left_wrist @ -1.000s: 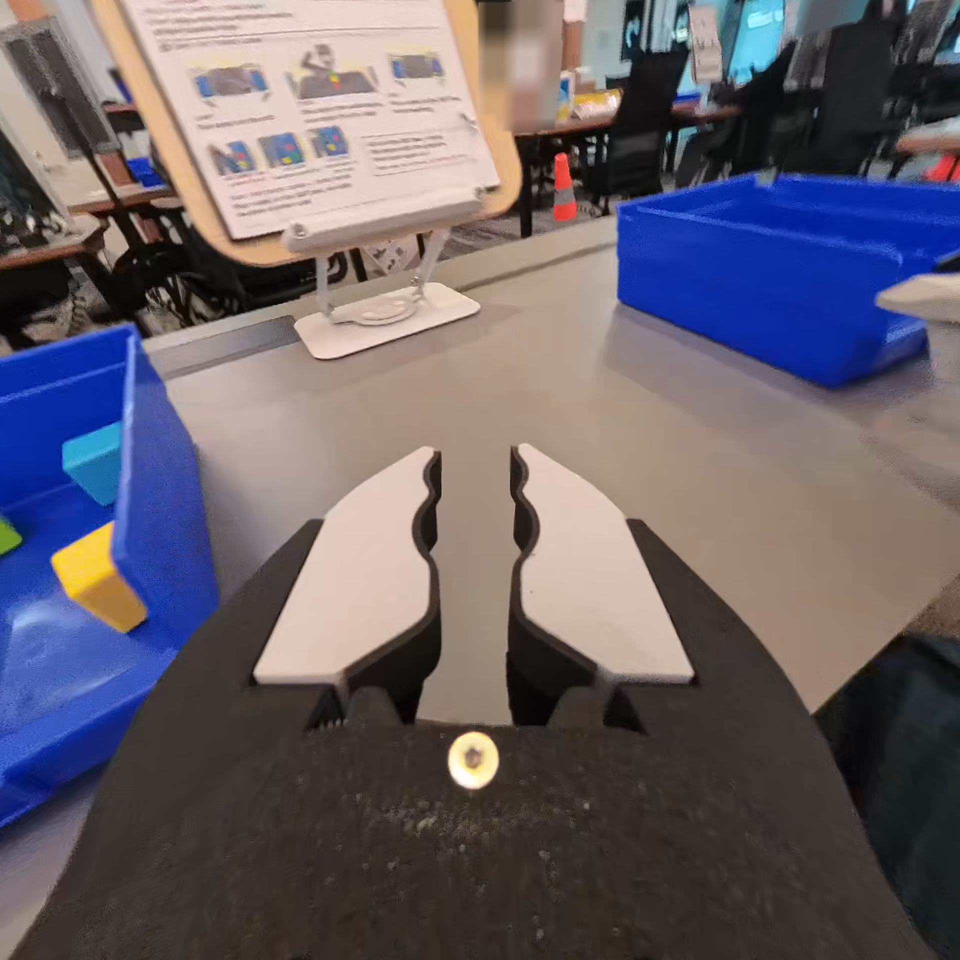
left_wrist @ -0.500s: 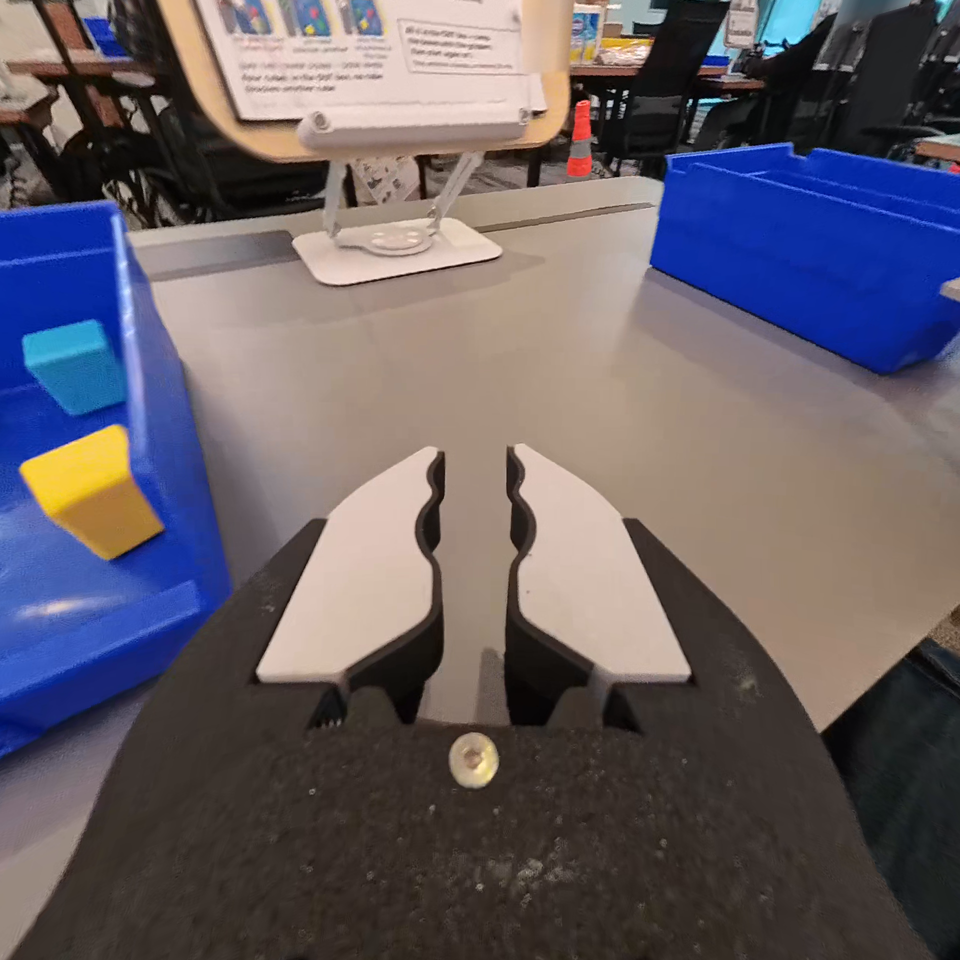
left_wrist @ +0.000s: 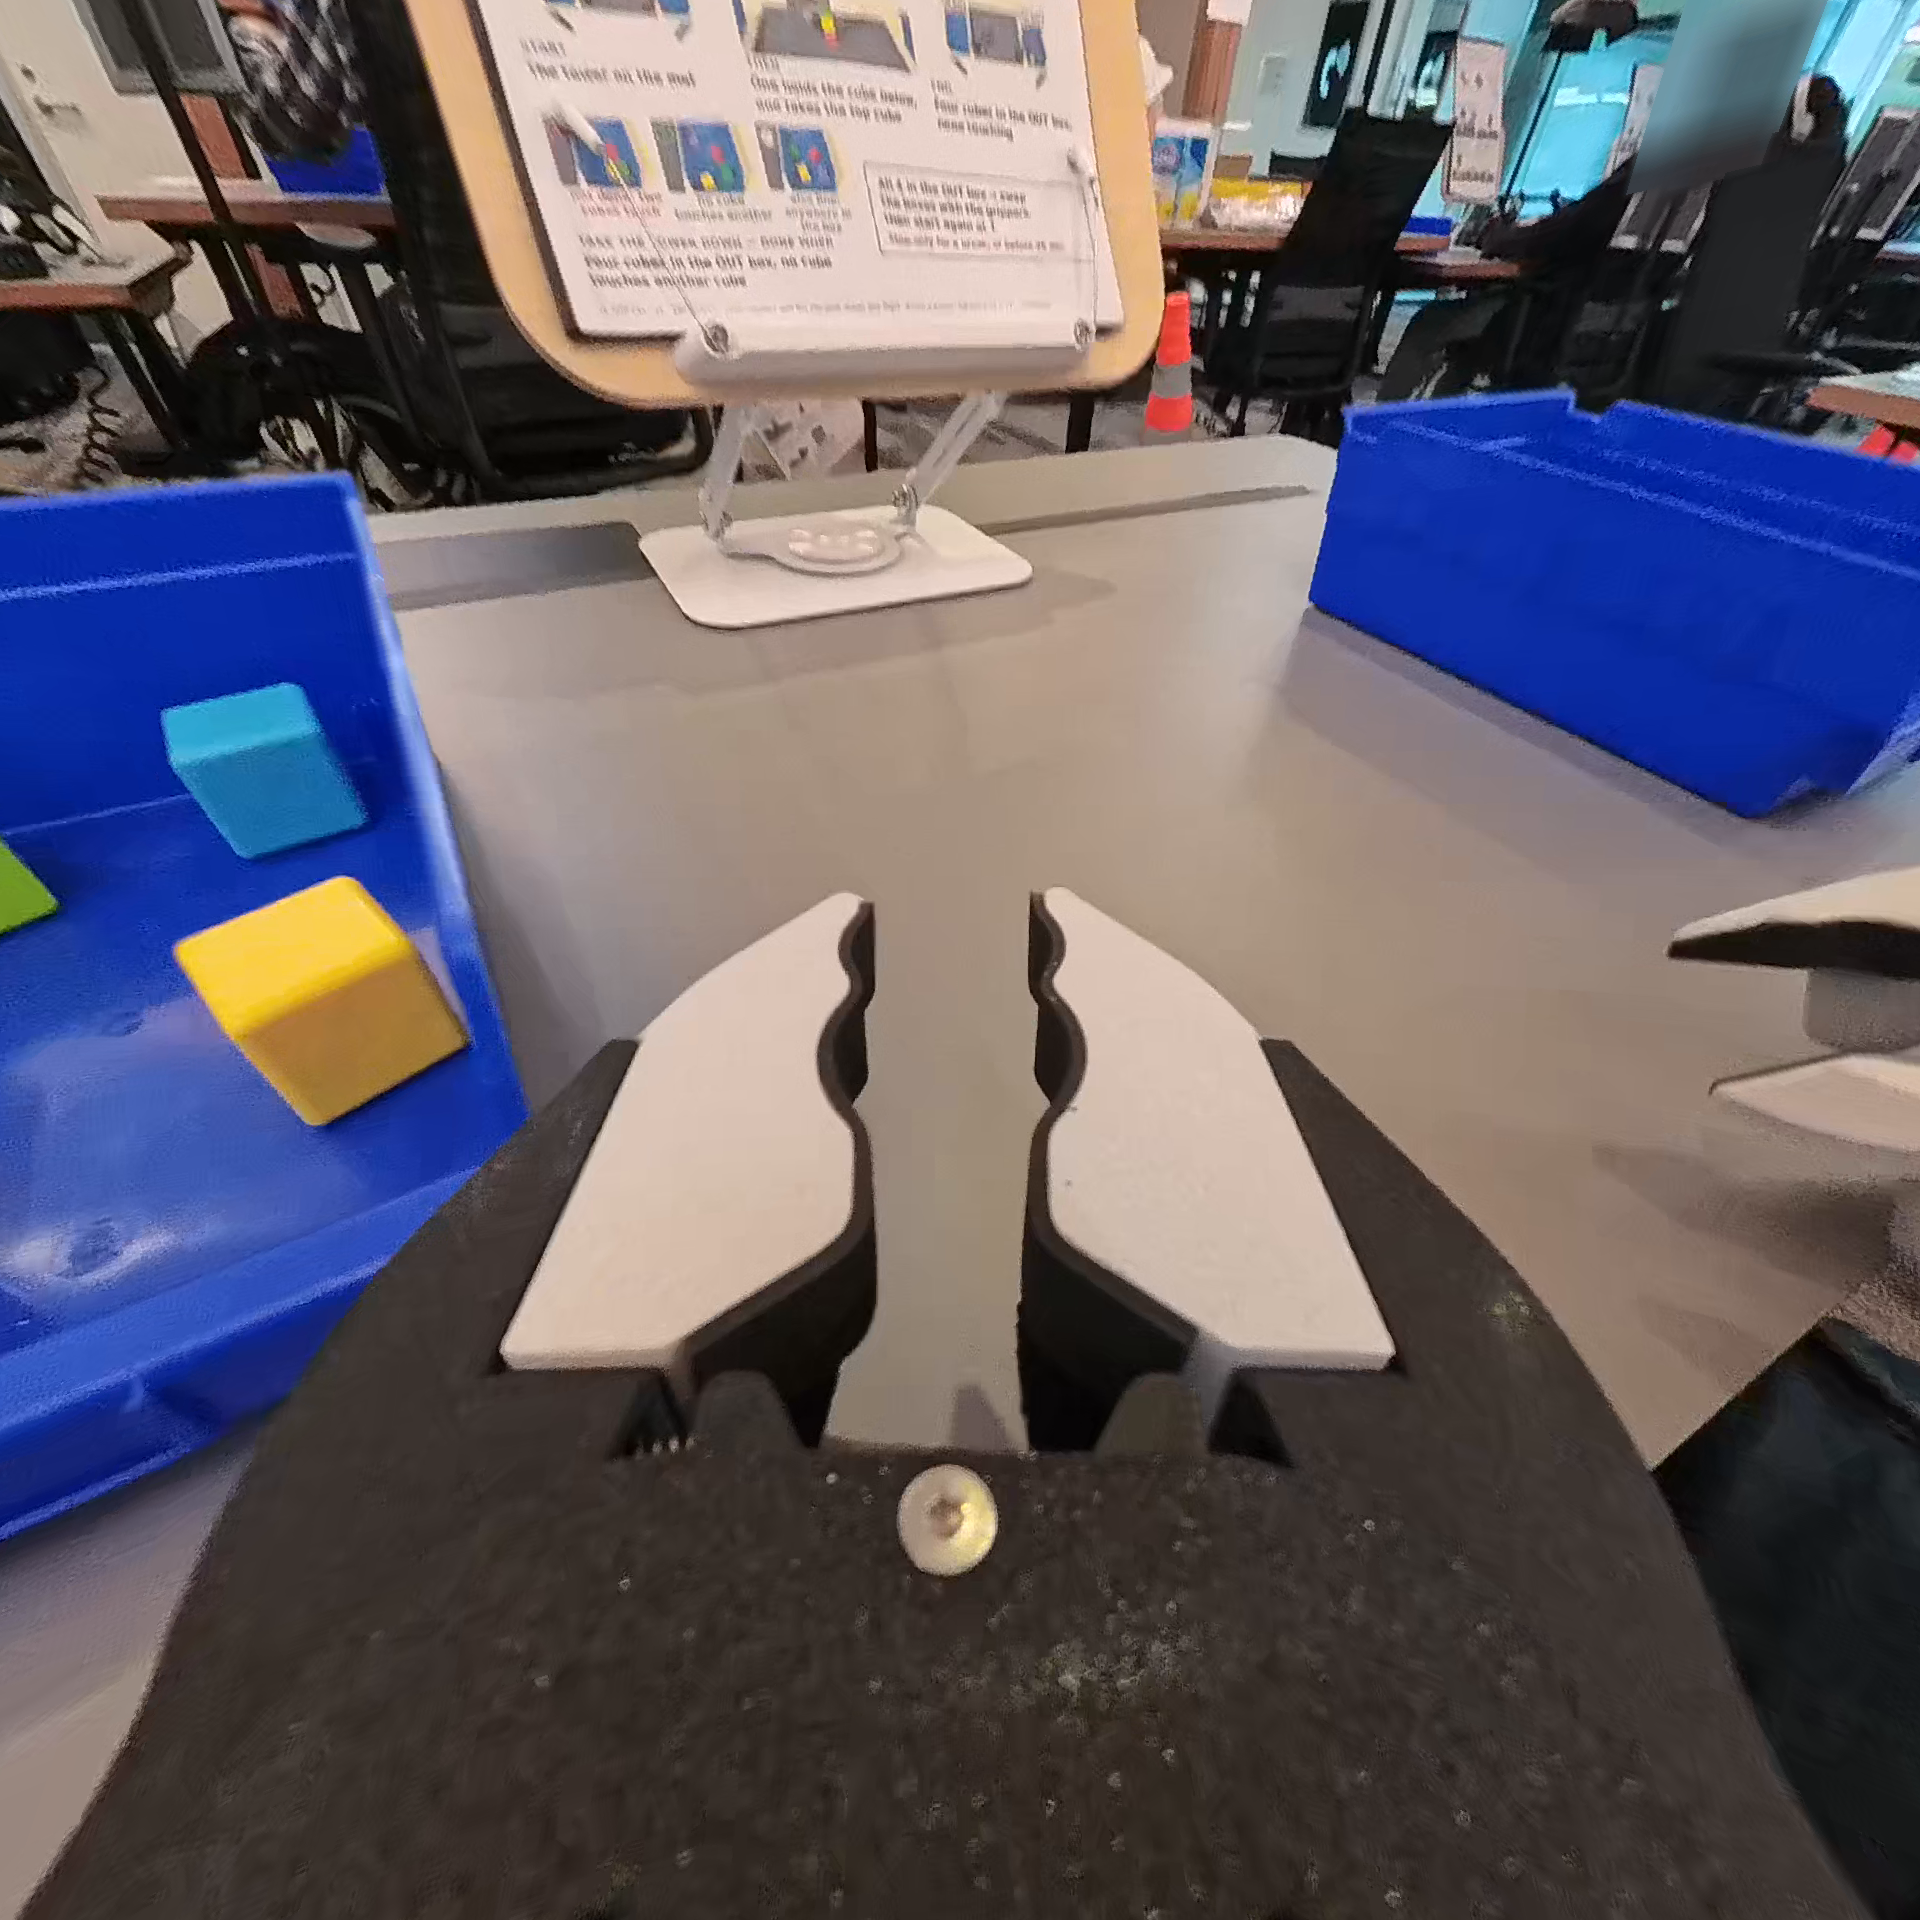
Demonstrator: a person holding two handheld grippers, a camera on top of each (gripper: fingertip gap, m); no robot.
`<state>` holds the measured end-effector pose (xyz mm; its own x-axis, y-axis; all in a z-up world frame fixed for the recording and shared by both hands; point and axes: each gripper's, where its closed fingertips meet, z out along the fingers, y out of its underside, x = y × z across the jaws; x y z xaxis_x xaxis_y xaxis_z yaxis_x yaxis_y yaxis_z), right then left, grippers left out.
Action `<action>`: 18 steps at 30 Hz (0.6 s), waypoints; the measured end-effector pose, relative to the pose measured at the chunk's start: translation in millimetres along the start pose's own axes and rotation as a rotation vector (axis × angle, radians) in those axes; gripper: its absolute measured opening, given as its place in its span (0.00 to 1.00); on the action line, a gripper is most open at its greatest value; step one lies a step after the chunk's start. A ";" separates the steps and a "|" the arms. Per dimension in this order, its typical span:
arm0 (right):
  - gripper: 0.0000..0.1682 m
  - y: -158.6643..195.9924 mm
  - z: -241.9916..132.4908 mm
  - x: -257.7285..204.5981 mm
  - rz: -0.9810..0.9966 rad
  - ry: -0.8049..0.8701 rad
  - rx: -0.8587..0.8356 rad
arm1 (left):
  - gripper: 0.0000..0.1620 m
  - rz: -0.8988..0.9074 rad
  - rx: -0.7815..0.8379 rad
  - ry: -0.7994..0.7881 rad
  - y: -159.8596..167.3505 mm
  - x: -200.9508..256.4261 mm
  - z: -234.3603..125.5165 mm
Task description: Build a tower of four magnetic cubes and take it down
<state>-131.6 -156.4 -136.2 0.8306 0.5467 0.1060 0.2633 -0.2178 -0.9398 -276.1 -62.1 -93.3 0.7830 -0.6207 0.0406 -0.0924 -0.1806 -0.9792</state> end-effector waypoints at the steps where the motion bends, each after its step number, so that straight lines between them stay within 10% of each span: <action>1: 0.25 2.1 0.4 1.1 -0.013 0.008 -0.010 | 0.17 -0.005 0.016 -0.004 -5.4 -1.1 -2.8; 11: 0.21 3.1 -8.7 21.2 0.057 0.052 0.021 | 0.28 0.040 -0.155 -0.219 -87.0 -109.7 -37.5; 18: 0.20 -1.8 -16.9 28.0 0.120 0.055 0.054 | 0.38 -0.052 -0.798 -0.318 -15.2 -201.6 -33.1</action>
<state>-100.5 -154.4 -126.1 0.8806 0.4738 0.0080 0.1350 -0.2346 -0.9627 -452.8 40.6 -80.0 0.9223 -0.3752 -0.0928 -0.3632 -0.7592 -0.5401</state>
